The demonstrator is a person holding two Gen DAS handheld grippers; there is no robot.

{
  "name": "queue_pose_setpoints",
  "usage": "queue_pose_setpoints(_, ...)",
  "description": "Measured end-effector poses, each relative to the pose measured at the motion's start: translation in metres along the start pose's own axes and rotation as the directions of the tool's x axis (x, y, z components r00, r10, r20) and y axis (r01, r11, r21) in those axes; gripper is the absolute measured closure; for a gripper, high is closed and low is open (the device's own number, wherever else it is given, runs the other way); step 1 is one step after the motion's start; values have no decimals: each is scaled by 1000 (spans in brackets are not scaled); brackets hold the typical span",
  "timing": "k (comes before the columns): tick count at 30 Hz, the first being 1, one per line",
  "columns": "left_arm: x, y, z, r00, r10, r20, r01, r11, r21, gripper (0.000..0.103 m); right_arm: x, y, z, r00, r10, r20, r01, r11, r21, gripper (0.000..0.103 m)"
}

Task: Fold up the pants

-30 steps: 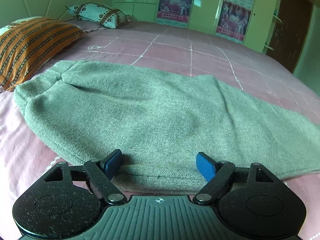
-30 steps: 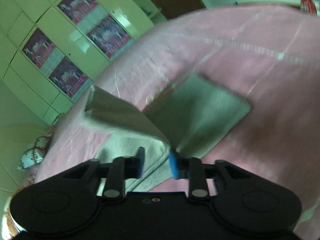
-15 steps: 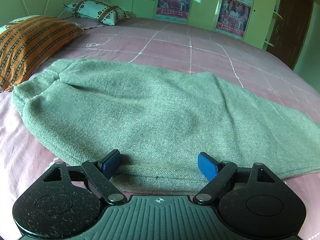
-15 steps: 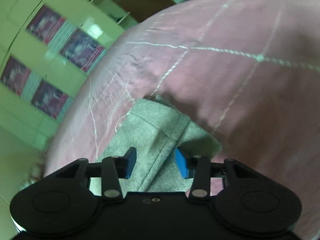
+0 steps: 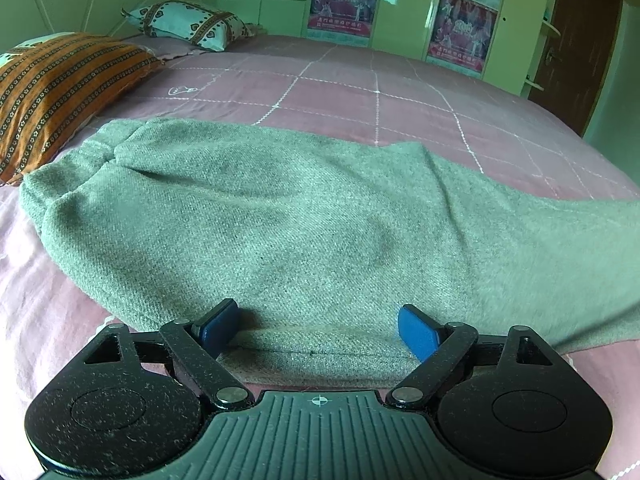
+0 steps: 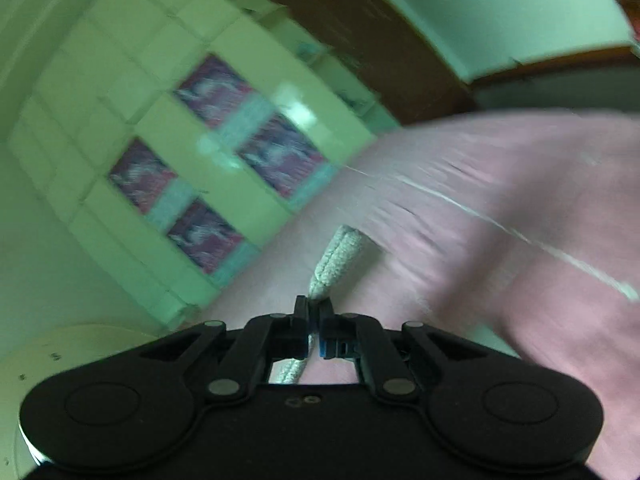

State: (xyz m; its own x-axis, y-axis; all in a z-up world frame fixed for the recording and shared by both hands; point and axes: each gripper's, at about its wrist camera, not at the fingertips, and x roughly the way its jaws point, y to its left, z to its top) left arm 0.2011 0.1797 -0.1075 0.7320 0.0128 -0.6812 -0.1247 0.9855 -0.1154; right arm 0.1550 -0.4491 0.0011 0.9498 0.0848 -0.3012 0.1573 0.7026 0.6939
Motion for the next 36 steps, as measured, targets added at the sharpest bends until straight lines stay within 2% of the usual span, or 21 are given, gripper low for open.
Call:
queue_pose_setpoints(1, 0, 0, 0, 1000, 0, 1, 0, 1000, 6, 17, 4, -21, -11, 997, -63, -40, 64, 997, 30, 103)
queue_pose_setpoints(5, 0, 0, 0, 1000, -6, -3, 6, 1000, 14, 16, 16, -80, -46, 972, -175, -159, 195, 974, 116, 103)
queue_pose_setpoints(8, -1, 0, 0, 1000, -4, -3, 4, 1000, 13, 16, 8, -89, -51, 972, -170, -162, 196, 968, 159, 103)
queue_pose_setpoints(12, 0, -2, -1, 1000, 5, 3, -5, 1000, 14, 16, -2, -73, -45, 982, -132, -137, 151, 979, 139, 103)
queue_pose_setpoints(15, 0, -3, -1, 1000, 5, 2, -5, 1000, 16, 14, 15, -85, -48, 960, -204, -190, 231, 964, 134, 103)
queue_pose_setpoints(17, 0, -3, 0, 1000, 1, -2, -1, 1000, 21, 13, 18, -100, -53, 951, -200, -235, 248, 949, 196, 103)
queue_pose_setpoints(19, 0, -2, 0, 1000, -4, -3, 4, 1000, 24, 13, -2, -99, -53, 969, -189, -160, 219, 955, 198, 94)
queue_pose_setpoints(22, 0, -2, -1, 1000, -3, -1, 3, 1000, 30, 13, -26, -105, -50, 976, -201, -77, 214, 948, 234, 98)
queue_pose_setpoints(25, 1, -5, -1, 1000, 4, -1, -4, 999, 33, 11, -21, -117, -52, 965, -228, -127, 253, 936, 245, 100)
queue_pose_setpoints(27, 1, -6, 0, 1000, 7, -3, -7, 1000, 30, 11, -12, -127, -58, 965, -207, -161, 245, 929, 277, 100)
queue_pose_setpoints(29, 2, -6, 0, 1000, 7, -5, -7, 999, 32, 11, -6, -133, -63, 966, -201, -162, 241, 926, 290, 103)
queue_pose_setpoints(33, 2, -6, 0, 1000, 8, -10, -8, 999, 36, 10, -1, -140, -62, 982, -137, -130, 174, 922, 346, 99)
queue_pose_setpoints(34, 2, -6, 1, 1000, 8, -11, -8, 999, 37, 10, -2, -142, -60, 985, -119, -126, 156, 923, 351, 103)
queue_pose_setpoints(36, 2, -6, 1, 1000, 7, -11, -6, 999, 40, 10, -10, -129, -50, 983, -164, -79, 179, 957, 230, 103)
